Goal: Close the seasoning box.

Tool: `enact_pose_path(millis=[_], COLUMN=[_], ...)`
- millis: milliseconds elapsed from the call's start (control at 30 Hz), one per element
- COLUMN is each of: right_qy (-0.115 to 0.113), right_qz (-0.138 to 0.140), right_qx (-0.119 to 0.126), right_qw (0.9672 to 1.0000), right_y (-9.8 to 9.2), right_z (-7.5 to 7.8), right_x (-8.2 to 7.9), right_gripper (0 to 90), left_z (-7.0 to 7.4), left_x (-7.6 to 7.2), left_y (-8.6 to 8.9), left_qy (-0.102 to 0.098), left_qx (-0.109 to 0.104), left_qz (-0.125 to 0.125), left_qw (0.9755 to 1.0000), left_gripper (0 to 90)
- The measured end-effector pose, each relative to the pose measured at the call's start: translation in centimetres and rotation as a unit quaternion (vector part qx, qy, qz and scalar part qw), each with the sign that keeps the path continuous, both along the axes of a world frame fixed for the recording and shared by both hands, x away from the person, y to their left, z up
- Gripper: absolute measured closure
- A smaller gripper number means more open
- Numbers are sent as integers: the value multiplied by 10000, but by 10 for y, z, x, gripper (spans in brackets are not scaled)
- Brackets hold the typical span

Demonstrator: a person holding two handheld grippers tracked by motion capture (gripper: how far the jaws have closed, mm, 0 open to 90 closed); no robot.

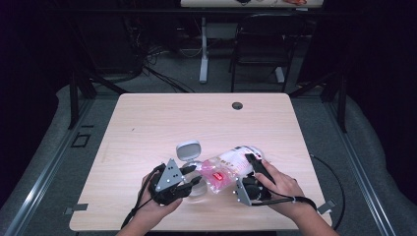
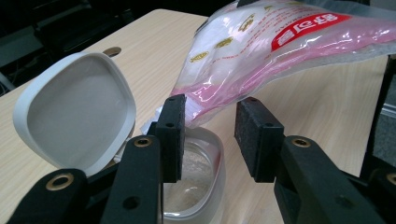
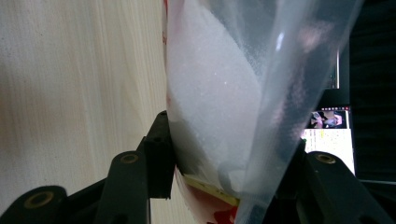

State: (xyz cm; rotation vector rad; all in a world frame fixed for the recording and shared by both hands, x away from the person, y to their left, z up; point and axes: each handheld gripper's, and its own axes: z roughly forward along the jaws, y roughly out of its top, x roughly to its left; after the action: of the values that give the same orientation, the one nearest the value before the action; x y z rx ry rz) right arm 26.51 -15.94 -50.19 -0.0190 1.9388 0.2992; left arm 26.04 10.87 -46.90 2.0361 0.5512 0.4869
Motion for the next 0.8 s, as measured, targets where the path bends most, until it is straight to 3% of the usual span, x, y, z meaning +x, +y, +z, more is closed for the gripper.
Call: enact_pose_path(millis=[633, 800], right_qy=[-46, -74], right_qz=[-38, 2], right_qx=[-268, -201], right_qw=[9996, 9998], right_y=[2, 2], right_z=[4, 2], right_x=[-4, -4], right_gripper=[528, 530], left_z=[-7, -9], left_x=[0, 0], left_y=[-1, -2], left_qy=[42, 79], left_qx=[63, 41], left_qz=[74, 94], left_qw=[9999, 9999], left_gripper=[670, 684])
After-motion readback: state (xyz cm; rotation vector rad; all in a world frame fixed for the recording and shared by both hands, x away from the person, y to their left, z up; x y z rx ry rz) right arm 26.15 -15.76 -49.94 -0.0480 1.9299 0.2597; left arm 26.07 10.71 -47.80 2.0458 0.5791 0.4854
